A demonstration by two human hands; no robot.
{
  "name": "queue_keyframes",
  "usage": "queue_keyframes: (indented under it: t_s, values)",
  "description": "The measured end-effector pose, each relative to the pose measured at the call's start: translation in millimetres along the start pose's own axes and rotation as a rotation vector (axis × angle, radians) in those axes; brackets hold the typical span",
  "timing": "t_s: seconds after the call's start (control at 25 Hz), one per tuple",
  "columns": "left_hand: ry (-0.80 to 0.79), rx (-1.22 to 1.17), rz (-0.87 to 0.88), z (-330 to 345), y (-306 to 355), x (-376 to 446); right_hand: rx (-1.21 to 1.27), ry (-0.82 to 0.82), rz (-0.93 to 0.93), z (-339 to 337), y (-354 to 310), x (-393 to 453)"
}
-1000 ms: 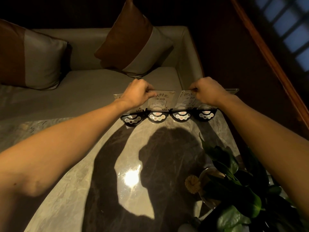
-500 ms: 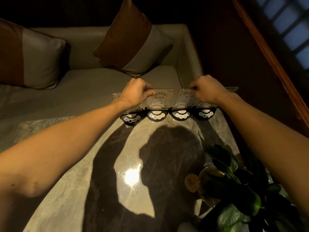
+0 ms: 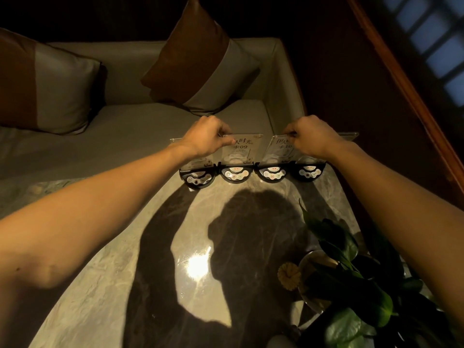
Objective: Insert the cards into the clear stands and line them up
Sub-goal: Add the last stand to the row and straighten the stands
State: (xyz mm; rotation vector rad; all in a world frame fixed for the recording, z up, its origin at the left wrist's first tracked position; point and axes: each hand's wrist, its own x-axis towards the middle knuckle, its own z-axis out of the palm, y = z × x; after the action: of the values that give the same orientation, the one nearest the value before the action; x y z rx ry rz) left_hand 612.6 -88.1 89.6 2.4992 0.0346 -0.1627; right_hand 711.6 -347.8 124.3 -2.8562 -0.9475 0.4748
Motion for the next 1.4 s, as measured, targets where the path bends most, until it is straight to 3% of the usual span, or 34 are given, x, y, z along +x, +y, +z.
queue_keyframes:
  t_s: [0.28, 0.56, 1.04, 1.4]
  values:
    - [-0.083, 0.095, 0.034, -8.9, -0.3, -6.8, 0.013, -0.032, -0.012, -2.6, -10.1, 1.0]
    - [-0.209, 0.324, -0.13, -33.3, -36.3, -25.0, 0.03, -0.053, 0.019, -1.0, -13.2, -1.5]
    - [-0.107, 0.333, -0.122, -31.2, -38.6, -28.8, 0.069, -0.028, 0.034, 2.3, -19.0, 4.8]
    - [-0.094, 0.327, -0.152, -28.1, -36.6, -34.1, -0.016, 0.018, -0.117, 11.5, -59.3, 23.3]
